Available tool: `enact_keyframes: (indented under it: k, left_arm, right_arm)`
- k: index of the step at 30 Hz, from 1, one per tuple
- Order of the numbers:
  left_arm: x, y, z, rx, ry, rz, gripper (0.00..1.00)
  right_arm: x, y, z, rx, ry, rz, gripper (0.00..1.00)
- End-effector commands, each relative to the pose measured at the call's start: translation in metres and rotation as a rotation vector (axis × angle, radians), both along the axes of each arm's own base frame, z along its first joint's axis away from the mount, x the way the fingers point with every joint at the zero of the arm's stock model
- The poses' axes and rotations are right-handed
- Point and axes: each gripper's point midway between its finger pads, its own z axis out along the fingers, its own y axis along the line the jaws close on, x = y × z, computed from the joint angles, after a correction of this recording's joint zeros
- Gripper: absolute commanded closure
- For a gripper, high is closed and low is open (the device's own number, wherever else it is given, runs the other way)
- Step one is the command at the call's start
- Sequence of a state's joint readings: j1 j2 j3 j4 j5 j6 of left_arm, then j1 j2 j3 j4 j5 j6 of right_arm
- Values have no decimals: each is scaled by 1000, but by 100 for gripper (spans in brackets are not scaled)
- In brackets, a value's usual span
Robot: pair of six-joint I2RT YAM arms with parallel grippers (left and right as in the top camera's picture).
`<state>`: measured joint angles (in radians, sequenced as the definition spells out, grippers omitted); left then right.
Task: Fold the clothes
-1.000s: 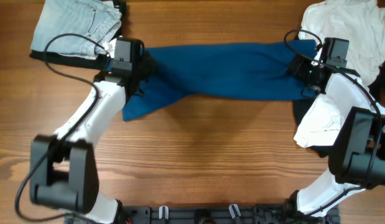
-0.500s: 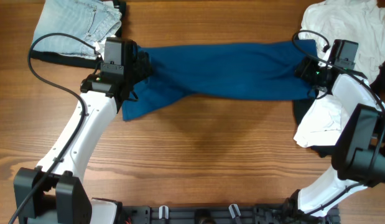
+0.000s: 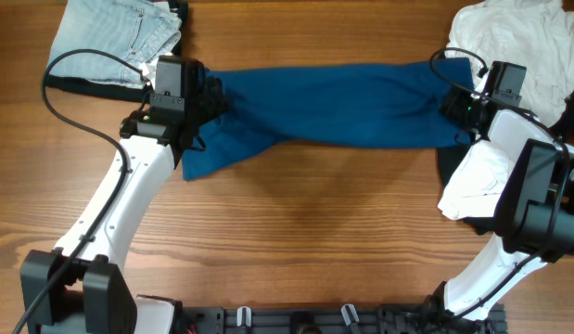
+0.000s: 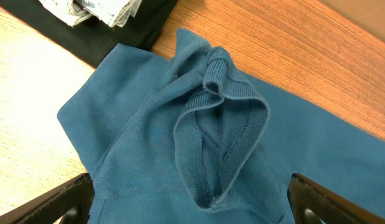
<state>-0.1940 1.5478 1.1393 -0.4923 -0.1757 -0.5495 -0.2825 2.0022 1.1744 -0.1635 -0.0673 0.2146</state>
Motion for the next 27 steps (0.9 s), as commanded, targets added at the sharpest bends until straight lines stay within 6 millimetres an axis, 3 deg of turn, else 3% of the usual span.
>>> enact_keyframes:
  k: [1, 4, 7, 10, 14, 20, 27]
  left_arm:
    - [4, 5, 7, 24, -18, 1, 0]
    - [4, 5, 7, 24, -18, 1, 0]
    - [4, 5, 7, 24, -18, 0, 0]
    - [4, 5, 7, 25, -18, 1, 0]
    - [4, 5, 7, 24, -18, 0, 0]
    - [4, 5, 7, 24, -18, 0, 0]
    - [4, 5, 7, 24, -18, 0, 0]
  right_arm:
    - [6, 8, -9, 41, 2, 33, 89]
    - [11, 14, 10, 64, -45, 57, 95]
    - [15, 20, 33, 80, -97, 82, 95]
    - [20, 33, 72, 107, -183, 155, 96]
    - [22, 55, 98, 141, -240, 223, 96]
    - [23, 77, 96, 140, -224, 260, 96]
    - [17, 65, 88, 85, -176, 211, 96]
